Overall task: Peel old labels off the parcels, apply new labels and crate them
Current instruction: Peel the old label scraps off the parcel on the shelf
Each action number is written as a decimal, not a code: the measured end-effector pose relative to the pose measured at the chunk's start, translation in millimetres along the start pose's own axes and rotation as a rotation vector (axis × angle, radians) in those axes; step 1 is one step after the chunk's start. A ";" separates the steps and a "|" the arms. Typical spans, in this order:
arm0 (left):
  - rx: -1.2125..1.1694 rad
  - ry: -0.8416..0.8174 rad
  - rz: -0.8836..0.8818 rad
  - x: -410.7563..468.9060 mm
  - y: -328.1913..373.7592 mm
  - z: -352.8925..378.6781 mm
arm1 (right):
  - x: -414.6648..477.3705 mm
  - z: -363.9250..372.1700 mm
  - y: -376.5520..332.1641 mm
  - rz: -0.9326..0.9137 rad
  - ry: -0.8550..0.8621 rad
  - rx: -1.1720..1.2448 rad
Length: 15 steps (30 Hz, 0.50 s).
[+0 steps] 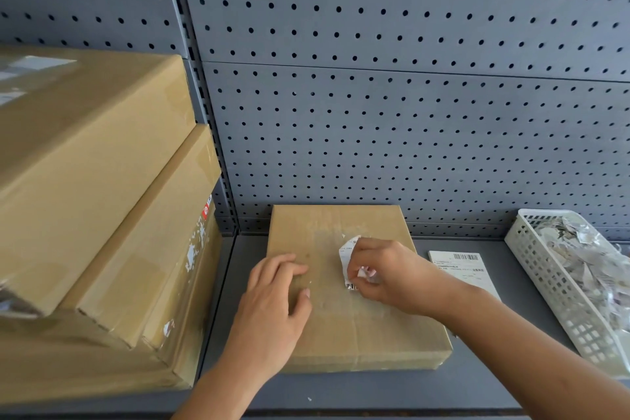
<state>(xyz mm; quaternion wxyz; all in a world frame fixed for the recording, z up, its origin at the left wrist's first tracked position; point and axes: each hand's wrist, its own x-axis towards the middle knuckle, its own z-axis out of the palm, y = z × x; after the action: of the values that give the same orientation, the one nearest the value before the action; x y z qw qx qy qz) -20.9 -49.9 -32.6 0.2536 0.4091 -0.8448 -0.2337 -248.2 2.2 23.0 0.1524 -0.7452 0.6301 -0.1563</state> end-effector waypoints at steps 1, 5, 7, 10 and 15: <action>0.001 -0.003 -0.003 -0.2 -0.3 -0.4 | -1.2 -1.8 -1.6 -0.004 -0.018 -0.013; 0.002 -0.001 -0.005 0.3 -0.5 0.1 | -3.4 -3.1 -11.2 0.001 -0.065 -0.142; 0.004 -0.005 -0.001 0.3 0.0 0.1 | -3.1 -1.9 -15.3 0.001 -0.063 -0.196; 0.006 -0.002 0.001 0.7 -0.1 -0.1 | -1.7 1.5 -15.5 -0.013 -0.047 -0.260; 0.012 0.008 0.010 0.2 -1.2 0.8 | -1.2 8.9 -20.2 -0.067 0.001 -0.478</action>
<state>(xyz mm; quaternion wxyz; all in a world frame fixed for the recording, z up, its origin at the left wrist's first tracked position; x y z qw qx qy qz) -20.8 -50.7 -33.9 0.2558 0.4073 -0.8473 -0.2255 -226.6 6.8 23.4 -0.0339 -0.7806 0.6240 -0.0080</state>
